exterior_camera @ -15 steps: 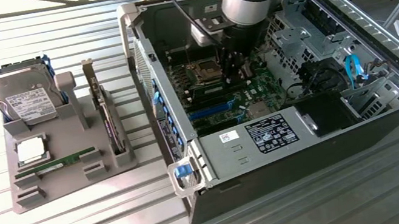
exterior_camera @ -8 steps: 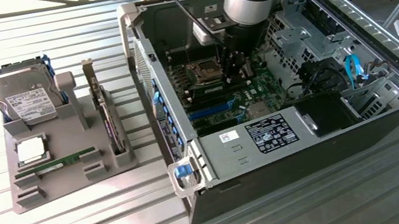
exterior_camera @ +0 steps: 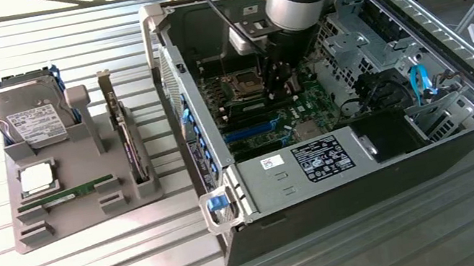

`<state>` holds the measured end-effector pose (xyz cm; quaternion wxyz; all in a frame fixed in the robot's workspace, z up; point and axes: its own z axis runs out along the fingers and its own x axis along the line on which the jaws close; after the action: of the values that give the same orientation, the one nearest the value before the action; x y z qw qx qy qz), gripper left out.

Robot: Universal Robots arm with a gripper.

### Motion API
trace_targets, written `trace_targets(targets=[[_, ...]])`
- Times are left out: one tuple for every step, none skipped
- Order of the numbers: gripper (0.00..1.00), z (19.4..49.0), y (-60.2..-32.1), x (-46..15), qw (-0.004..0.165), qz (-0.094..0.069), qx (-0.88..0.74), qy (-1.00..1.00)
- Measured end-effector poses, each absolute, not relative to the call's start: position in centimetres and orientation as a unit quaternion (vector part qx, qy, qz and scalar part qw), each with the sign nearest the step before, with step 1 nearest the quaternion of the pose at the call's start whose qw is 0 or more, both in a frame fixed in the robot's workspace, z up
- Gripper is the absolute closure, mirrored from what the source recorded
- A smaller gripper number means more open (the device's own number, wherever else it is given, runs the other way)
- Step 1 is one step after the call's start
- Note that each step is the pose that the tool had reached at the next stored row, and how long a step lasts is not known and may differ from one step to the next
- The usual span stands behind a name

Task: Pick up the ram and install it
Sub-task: 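Insert the ram into the slot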

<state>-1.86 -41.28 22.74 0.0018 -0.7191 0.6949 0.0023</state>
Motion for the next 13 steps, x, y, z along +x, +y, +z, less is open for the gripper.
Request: trace_targets(targets=[[0.86, 22.72, -41.28, -1.86, 0.002, 0.002, -0.719, 0.695], [0.86, 22.71, -41.28, -1.86, 0.002, 0.002, -0.719, 0.695], [0.86, 22.71, -41.28, -1.86, 0.002, 0.002, -0.72, 0.694], [0.86, 22.7, -41.28, -1.86, 0.002, 0.002, -0.72, 0.694], [0.86, 22.7, -41.28, -1.86, 0.002, 0.002, -0.721, 0.693], [0.86, 22.7, -41.28, -1.86, 0.002, 0.002, -0.722, 0.692], [0.86, 22.7, -41.28, -1.86, 0.002, 0.002, -0.723, 0.691], [0.86, 22.7, -41.28, -1.86, 0.002, 0.002, -0.724, 0.69], [0.86, 22.7, -41.28, -1.86, 0.002, 0.002, -0.724, 0.689], [0.86, 22.71, -41.28, -1.86, 0.002, 0.002, -0.724, 0.689], [0.86, 22.7, -41.28, -1.86, 0.002, 0.002, -0.725, 0.688], [0.86, 22.7, -41.28, -1.86, 0.002, 0.002, -0.727, 0.687], [0.86, 22.7, -41.28, -1.86, 0.002, 0.002, -0.729, 0.685]])
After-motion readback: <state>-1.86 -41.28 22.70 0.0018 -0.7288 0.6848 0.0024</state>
